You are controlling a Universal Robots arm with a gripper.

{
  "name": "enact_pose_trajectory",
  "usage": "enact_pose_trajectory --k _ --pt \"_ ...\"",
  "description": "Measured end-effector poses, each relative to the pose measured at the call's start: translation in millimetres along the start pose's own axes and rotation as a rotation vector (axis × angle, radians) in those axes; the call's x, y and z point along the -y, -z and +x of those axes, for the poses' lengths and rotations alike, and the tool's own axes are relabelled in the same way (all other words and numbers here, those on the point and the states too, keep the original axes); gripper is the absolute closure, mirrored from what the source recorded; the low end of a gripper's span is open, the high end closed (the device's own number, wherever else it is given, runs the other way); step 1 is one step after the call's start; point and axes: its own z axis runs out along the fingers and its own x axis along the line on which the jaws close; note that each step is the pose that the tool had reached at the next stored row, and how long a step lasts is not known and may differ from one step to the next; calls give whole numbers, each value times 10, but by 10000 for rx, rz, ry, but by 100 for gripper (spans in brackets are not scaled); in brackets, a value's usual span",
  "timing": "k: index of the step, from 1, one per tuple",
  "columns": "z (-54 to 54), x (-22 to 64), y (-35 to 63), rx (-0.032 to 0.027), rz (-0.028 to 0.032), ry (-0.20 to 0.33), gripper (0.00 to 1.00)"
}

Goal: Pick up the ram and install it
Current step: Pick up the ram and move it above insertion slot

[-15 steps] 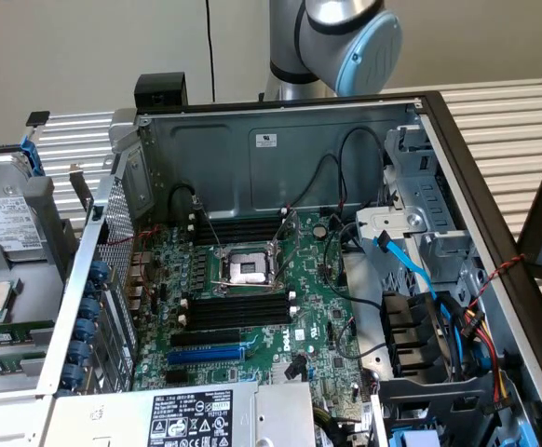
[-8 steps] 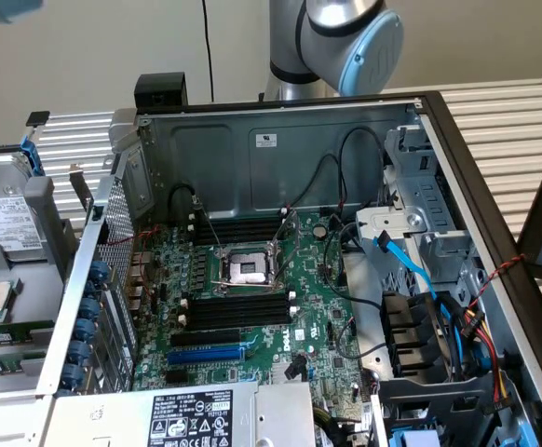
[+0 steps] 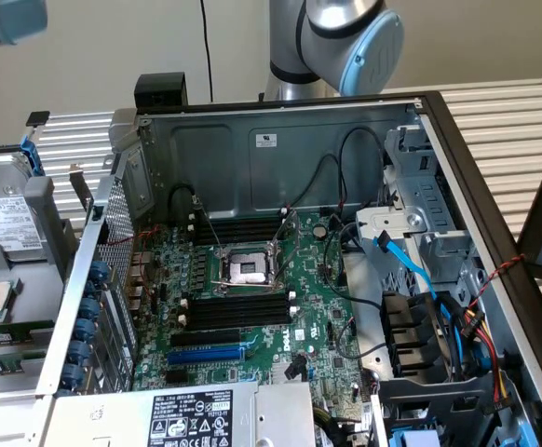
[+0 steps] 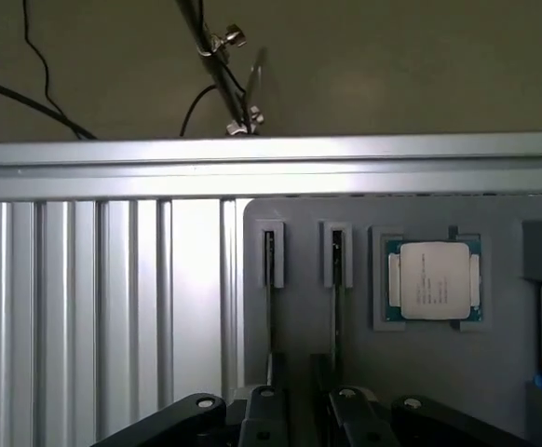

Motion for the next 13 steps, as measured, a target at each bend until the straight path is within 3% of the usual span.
enact_pose_trajectory --k 7,13 --pt "50 17 -123 -9 18 280 76" --pt "60 102 -212 -19 38 406 76"
